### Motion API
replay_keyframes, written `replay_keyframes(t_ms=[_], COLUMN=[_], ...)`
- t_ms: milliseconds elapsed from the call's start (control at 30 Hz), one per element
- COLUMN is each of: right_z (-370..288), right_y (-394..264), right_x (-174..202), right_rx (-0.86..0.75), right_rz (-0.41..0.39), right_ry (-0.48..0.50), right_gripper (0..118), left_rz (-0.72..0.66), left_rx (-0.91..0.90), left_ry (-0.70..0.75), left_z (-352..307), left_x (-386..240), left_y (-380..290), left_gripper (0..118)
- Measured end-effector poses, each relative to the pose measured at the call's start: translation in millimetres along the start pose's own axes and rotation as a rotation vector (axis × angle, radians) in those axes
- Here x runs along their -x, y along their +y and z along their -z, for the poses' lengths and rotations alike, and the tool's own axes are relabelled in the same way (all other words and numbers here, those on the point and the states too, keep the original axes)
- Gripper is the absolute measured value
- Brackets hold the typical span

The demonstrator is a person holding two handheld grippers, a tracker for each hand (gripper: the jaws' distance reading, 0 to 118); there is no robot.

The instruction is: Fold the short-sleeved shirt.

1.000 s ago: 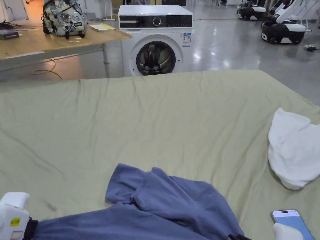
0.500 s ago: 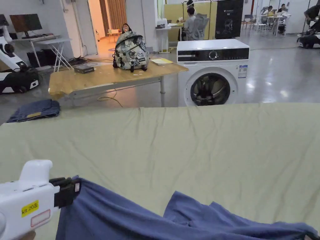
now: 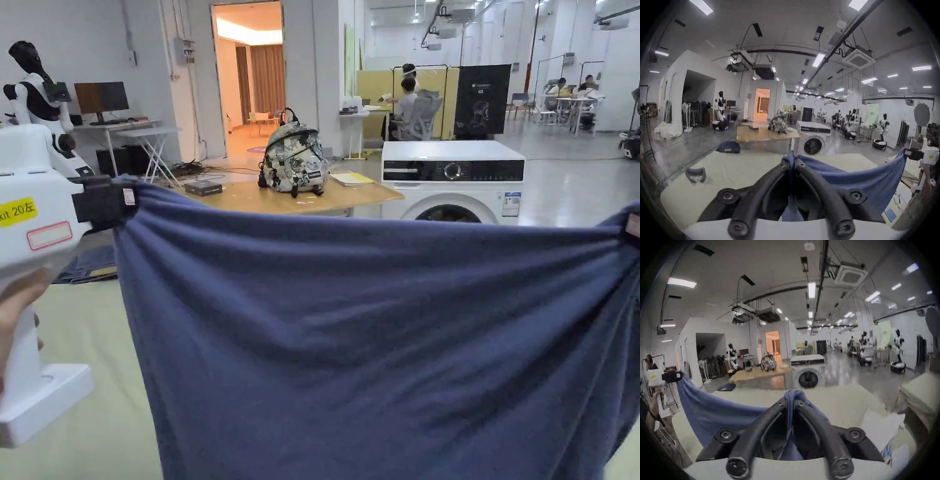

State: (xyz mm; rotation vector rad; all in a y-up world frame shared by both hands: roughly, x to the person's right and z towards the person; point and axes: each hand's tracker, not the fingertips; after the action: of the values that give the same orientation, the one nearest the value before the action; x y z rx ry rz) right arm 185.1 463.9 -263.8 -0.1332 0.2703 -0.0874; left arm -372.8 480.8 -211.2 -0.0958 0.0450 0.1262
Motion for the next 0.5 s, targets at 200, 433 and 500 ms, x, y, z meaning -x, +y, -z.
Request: replay_keyframes(t_ms=[200, 433, 500], right_z=[47, 100, 118], right_y=[71, 129, 137], right_x=[15, 24, 25], right_rx=[-0.067, -0.099, -0.096], right_rz=[-0.078, -0.098, -0.11], right_ry=[-0.04, -0.076, -0.095], right_gripper=[5, 5, 5], left_rz=[0.015, 0.065, 0.074], left_rx=[-0.058, -0.103, -0.098], left_ry=[0.05, 0.083, 0.089], left_z=[41, 72, 84], left_x=[-6, -19, -20], left_y=[44, 92, 97], left_gripper=[0, 0, 0])
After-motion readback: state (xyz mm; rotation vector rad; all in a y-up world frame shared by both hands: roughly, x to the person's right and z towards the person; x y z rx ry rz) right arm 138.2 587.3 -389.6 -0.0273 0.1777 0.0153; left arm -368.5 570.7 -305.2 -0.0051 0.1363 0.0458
